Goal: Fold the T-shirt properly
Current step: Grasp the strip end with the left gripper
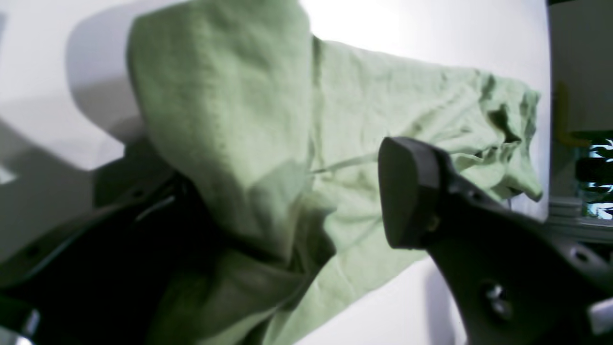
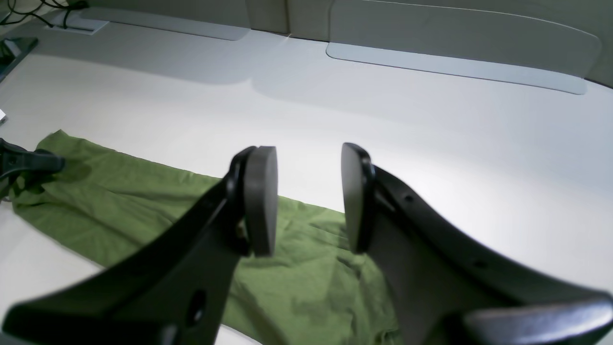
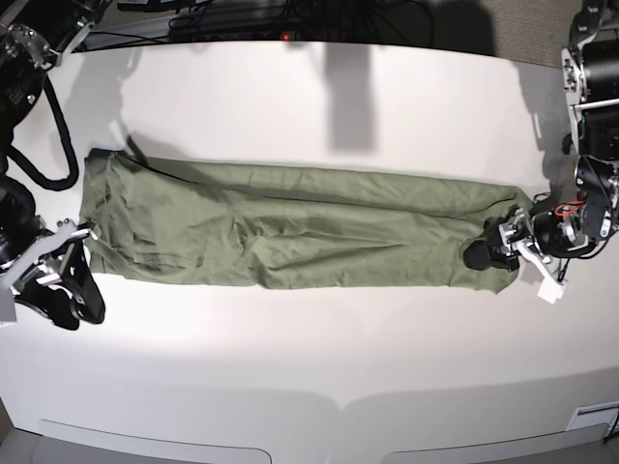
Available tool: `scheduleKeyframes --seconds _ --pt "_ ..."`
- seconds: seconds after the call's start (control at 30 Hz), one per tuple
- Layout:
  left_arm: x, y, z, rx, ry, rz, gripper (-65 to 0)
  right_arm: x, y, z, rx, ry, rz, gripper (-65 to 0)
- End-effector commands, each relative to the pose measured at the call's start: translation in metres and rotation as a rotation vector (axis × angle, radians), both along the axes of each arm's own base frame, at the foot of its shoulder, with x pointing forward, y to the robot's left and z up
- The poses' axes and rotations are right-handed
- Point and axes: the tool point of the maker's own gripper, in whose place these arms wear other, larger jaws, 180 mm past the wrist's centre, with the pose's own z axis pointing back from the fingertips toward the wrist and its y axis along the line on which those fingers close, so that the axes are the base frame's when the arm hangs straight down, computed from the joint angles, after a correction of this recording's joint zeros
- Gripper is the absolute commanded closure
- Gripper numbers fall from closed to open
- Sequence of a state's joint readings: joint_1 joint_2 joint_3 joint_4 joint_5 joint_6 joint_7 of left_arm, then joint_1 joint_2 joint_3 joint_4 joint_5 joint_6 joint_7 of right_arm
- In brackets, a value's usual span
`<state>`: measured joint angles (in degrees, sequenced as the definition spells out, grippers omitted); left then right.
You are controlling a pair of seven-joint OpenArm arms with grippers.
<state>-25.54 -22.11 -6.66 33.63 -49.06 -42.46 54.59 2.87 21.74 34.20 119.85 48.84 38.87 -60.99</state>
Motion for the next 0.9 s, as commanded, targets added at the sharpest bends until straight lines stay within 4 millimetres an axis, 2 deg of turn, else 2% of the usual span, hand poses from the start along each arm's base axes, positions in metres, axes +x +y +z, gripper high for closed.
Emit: scheduleKeyframes --seconds 0.0,0.43,0.53,0.77,0.83,0.87 --pt "-0.042 0.011 -0.031 0.106 0.183 -0.082 -45.7 0.001 0.002 0.017 -0.004 -0.057 0.018 -22.7" --pt "-0.041 0.067 -0.02 0.193 0.166 -0.018 -45.5 0.001 0.002 0.017 -0.004 -0.057 0.018 -22.7" --pt "-0.045 0.067 -0.023 0.193 0.174 -0.02 -44.5 0.001 0.002 0.017 -0.004 -0.057 0.018 -22.7" --pt "-0.055 0.052 -0.03 0.174 0.22 -0.062 -41.5 0.001 0.002 0.016 -0.005 -0.056 0.018 -22.7" --pt "-0.055 0.051 -0.03 0.173 0.22 -0.063 -38.0 0.001 0.002 0.016 -0.005 -0.055 0.018 -22.7" --pt "-0.055 0.051 -0.03 0.172 0.219 -0.062 -33.8 0.001 0.002 0.016 -0.005 -0.055 0.018 -22.7"
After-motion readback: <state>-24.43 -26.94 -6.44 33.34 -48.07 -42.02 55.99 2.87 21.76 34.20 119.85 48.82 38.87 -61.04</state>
